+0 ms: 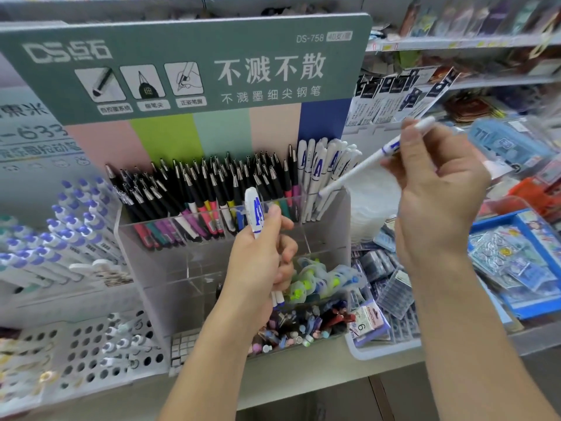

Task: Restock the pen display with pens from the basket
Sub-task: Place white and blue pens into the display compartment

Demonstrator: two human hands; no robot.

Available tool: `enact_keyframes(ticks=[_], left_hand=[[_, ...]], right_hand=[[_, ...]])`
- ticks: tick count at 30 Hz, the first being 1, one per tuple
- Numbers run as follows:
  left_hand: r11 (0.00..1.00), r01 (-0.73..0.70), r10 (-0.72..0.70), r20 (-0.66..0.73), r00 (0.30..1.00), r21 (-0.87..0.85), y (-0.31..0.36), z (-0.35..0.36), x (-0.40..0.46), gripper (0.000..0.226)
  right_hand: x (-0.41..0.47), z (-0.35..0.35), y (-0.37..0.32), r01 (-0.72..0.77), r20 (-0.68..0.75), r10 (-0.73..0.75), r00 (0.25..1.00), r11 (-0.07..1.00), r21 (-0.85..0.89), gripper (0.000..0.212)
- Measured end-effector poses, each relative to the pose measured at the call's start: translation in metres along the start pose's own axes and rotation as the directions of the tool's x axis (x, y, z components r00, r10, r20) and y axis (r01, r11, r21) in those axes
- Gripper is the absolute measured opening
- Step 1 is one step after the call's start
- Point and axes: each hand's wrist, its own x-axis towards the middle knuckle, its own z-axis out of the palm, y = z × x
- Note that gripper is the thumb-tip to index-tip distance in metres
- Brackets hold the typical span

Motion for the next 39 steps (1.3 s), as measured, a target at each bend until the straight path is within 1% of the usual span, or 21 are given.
enact_keyframes(ticks=[1,3,6,8,12,16,19,21,23,24,25,26,27,28,29,30,31,33,35,37,39], left_hand=[[1.0,0.018,-0.017,0.011,1.0,-0.021,0.0,0.0,0.0,0.04],[0.996,0.047,-0.043,0.046,0.998,-0.075,0.001,0.0,-0.001,0.053],[0.989,0.049,-0.032,0.117,0.993,-0.143,0.002,0.002,-0.003,0.062],[0.984,0.04,-0.017,0.135,0.991,-0.173,0.002,0.003,-0.005,0.064],[0.983,0.032,-0.002,0.161,0.987,-0.182,0.001,0.001,-0.006,0.067],[0.973,0.054,-0.003,0.223,0.975,-0.224,0.001,-0.002,-0.007,0.073],[0.959,0.112,-0.032,0.293,0.956,-0.259,0.001,-0.002,-0.007,0.08],[0.957,0.141,-0.049,0.335,0.941,-0.254,0.002,-0.001,-0.008,0.081],[0.963,0.148,-0.058,0.364,0.929,-0.224,0.002,0.0,-0.008,0.081],[0.966,0.154,-0.066,0.379,0.923,-0.207,0.002,0.001,-0.008,0.08],[0.969,0.16,-0.075,0.394,0.916,-0.187,0.002,0.001,-0.008,0.078],[0.973,0.165,-0.086,0.41,0.908,-0.163,0.002,0.002,-0.008,0.072],[0.978,0.166,-0.096,0.428,0.899,-0.129,0.002,0.002,-0.007,0.061],[0.982,0.165,-0.107,0.448,0.888,-0.093,0.002,0.002,-0.006,0.048],[0.983,0.17,-0.119,0.467,0.876,-0.067,0.002,0.001,-0.006,0.036],[0.982,0.178,-0.129,0.48,0.868,-0.058,0.001,0.001,-0.006,0.03],[0.981,0.184,-0.133,0.485,0.864,-0.059,0.001,0.001,-0.006,0.027],[0.982,0.174,-0.12,0.472,0.874,-0.073,0.001,0.003,-0.009,0.024],[0.984,0.131,-0.07,0.426,0.902,-0.117,0.002,0.009,-0.011,0.021],[0.993,0.031,0.007,0.309,0.951,-0.117,0.001,0.012,-0.008,0.025],[0.994,-0.101,0.105,0.153,0.983,-0.035,0.0,0.011,-0.005,0.028]], right_hand=[[0.008,0.001,0.001,0.091,0.003,-0.091,0.996,0.992,-0.091,0.005],[0.02,0.005,0.009,0.188,0.035,-0.185,0.982,0.954,-0.232,0.005],[0.022,0.012,0.027,0.263,0.108,-0.24,0.965,0.883,-0.388,0.021],[0.018,0.015,0.038,0.304,0.165,-0.256,0.952,0.834,-0.461,0.026],[0.01,0.015,0.056,0.397,0.254,-0.306,0.918,0.735,-0.55,0.031],[0.009,0.014,0.061,0.413,0.301,-0.286,0.91,0.703,-0.579,0.035],[0.007,0.014,0.059,0.419,0.331,-0.263,0.906,0.663,-0.621,0.042],[-0.001,0.014,0.051,0.382,0.269,-0.272,0.924,0.658,-0.649,0.046],[-0.016,0.016,0.034,0.321,0.181,-0.268,0.946,0.705,-0.633,0.033],[-0.024,0.016,0.024,0.277,0.178,-0.212,0.961,0.757,-0.591,0.022],[-0.031,0.017,0.014,0.196,0.211,-0.096,0.973,0.824,-0.532,0.011],[-0.036,0.018,0.005,0.063,0.268,0.075,0.96,0.879,-0.472,0.008],[-0.04,0.019,-0.001,-0.107,0.338,0.263,0.904,0.903,-0.416,0.01],[-0.044,0.019,-0.004,-0.276,0.404,0.42,0.813,0.888,-0.367,0.012],[-0.046,0.018,-0.005,-0.4,0.453,0.516,0.727,0.854,-0.331,0.013],[-0.045,0.017,-0.004,-0.472,0.479,0.565,0.672,0.825,-0.31,0.013],[-0.043,0.016,-0.002,-0.513,0.491,0.588,0.642,0.806,-0.295,0.013],[-0.04,0.013,0.004,-0.562,0.489,0.614,0.619,0.782,-0.27,0.012],[-0.04,0.012,0.008,-0.584,0.435,0.614,0.659,0.782,-0.219,0.019],[-0.037,0.013,0.01,-0.534,0.351,0.553,0.756,0.831,-0.157,0.025],[-0.028,0.011,0.005,-0.427,0.273,0.432,0.86,0.901,-0.079,0.023]])
